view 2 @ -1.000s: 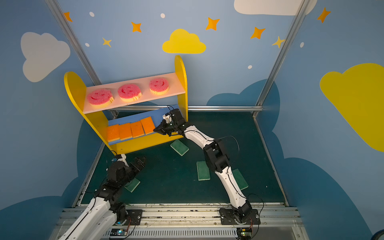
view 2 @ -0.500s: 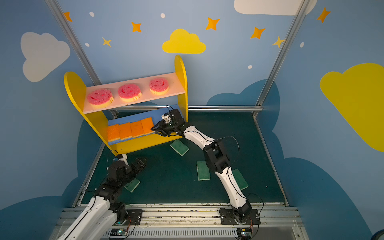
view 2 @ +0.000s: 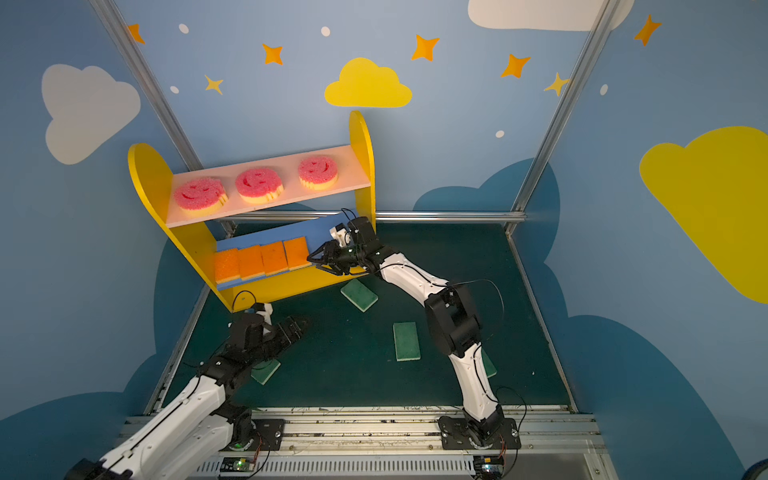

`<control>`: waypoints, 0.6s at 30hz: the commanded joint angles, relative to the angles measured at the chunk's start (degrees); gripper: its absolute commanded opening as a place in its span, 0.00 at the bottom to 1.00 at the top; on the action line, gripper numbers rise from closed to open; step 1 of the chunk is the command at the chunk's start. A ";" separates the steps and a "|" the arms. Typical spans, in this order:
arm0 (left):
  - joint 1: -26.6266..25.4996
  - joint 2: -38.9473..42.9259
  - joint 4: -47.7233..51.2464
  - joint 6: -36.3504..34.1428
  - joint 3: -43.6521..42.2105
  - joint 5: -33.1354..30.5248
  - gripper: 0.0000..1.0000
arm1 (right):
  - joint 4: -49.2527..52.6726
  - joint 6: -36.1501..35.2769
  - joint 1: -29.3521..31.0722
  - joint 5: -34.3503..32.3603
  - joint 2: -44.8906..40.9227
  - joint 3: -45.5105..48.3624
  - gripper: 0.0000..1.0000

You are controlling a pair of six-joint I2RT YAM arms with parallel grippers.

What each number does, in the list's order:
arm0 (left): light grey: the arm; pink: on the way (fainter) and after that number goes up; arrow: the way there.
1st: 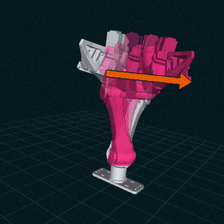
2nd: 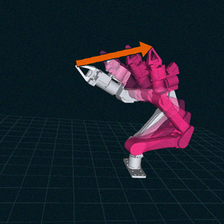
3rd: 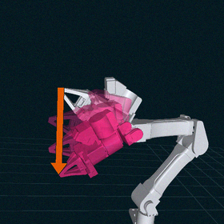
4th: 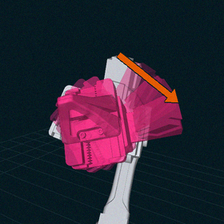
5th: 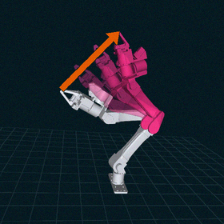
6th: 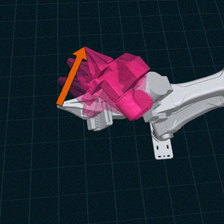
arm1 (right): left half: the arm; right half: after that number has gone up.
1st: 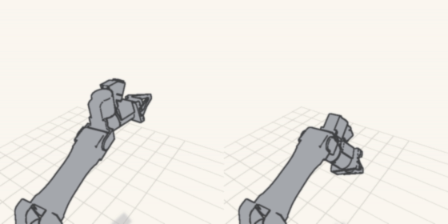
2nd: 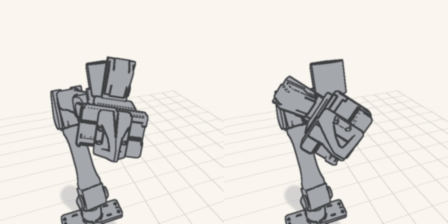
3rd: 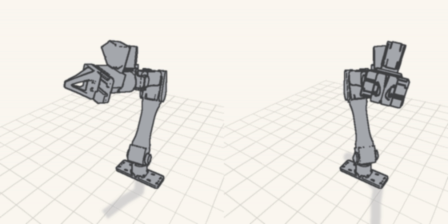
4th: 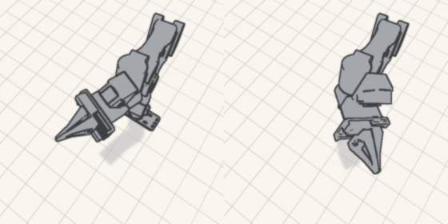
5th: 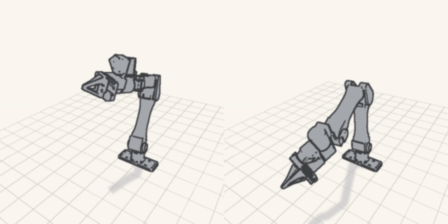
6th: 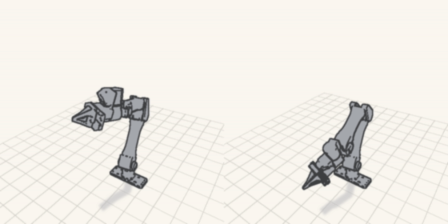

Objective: Place and organize the cleaning sponges onto the shelf
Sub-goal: 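Withdraw both grippers and lower them toward the green sponges on the table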

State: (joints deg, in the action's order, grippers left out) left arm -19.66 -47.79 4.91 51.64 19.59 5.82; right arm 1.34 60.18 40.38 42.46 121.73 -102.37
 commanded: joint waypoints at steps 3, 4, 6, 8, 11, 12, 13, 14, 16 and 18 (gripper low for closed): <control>-7.89 -9.63 -4.56 -1.91 4.46 -1.80 0.86 | -2.09 -3.13 -2.45 -0.50 -8.99 8.84 0.51; -9.02 -11.98 -5.95 -1.45 4.98 -1.61 0.82 | -2.05 -3.27 -3.18 -0.46 -10.74 11.04 0.51; -11.43 -16.21 -9.42 -0.22 5.60 -1.80 0.75 | -2.01 -3.55 -4.90 -0.27 -13.98 15.92 0.51; -14.06 -20.00 -12.22 0.74 6.45 -2.90 0.73 | -2.22 -4.33 -6.89 -0.24 -17.54 20.83 0.51; -18.11 -26.01 -14.90 0.77 9.55 -4.74 0.73 | -1.91 -5.82 -10.82 -0.22 -23.55 29.61 0.51; -19.50 -28.33 -15.75 0.81 10.80 -4.99 0.73 | -1.63 -6.33 -12.31 -0.11 -25.49 32.22 0.51; -20.68 -30.74 -16.96 0.90 12.17 -4.97 0.73 | -1.30 -6.77 -13.90 0.16 -27.40 34.95 0.51; -21.67 -32.80 -17.88 1.05 13.31 -4.88 0.74 | -1.16 -7.05 -15.37 0.52 -28.93 37.39 0.51; -23.85 -37.72 -20.03 1.40 16.21 -4.60 0.75 | -0.88 -7.51 -18.82 1.82 -32.31 42.25 0.51; -25.95 -42.28 -21.73 1.62 19.06 -4.08 0.75 | -0.48 -8.01 -21.89 3.03 -35.04 46.20 0.51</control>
State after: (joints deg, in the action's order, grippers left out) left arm -43.66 -86.28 -12.14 52.90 35.90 1.83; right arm 0.14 54.33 20.93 43.38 90.28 -59.51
